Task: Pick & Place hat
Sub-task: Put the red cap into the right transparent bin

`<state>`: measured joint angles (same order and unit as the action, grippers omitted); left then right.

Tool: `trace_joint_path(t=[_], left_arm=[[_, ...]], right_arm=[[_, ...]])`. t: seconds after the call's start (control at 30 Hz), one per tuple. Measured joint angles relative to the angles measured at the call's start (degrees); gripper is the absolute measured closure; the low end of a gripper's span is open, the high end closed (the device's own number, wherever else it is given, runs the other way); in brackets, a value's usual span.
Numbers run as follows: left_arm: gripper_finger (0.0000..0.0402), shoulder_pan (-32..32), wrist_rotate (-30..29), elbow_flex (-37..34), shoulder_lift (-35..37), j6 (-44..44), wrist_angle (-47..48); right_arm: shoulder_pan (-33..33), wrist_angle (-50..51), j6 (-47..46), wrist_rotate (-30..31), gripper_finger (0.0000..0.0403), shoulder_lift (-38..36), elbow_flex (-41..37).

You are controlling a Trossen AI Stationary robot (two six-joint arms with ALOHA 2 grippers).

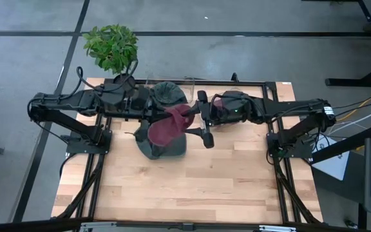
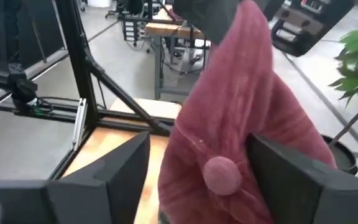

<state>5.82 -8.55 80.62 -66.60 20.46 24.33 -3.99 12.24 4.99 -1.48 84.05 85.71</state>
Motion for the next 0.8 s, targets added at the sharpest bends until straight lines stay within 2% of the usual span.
trace_joint_path(t=[0.17,0.43,0.5,0.6,0.8], left_arm=[[0.0392,0.02,2.62,0.00,0.32,0.95,0.24],[0.0392,0.02,7.40,0.00,1.09,2.98,3.54],[0.0389,0.02,9.20,0.00,1.07,2.96,4.67],[0.0390,0.02,11.53,0.00,1.09,2.93,7.23],[0.0391,0.02,12.24,0.00,1.86,2.87,11.62]], right_arm=[[0.04,3.16,-0.62,-0.21,0.0206,-0.26,0.00],[0.04,3.93,-3.67,-1.84,0.0383,-0.39,0.00],[0.04,3.89,-4.65,-2.75,0.0389,-0.41,0.00],[0.06,3.71,-7.47,-7.90,0.0386,-0.63,0.00],[0.12,3.10,-12.47,-16.83,0.0393,-0.98,0.00]])
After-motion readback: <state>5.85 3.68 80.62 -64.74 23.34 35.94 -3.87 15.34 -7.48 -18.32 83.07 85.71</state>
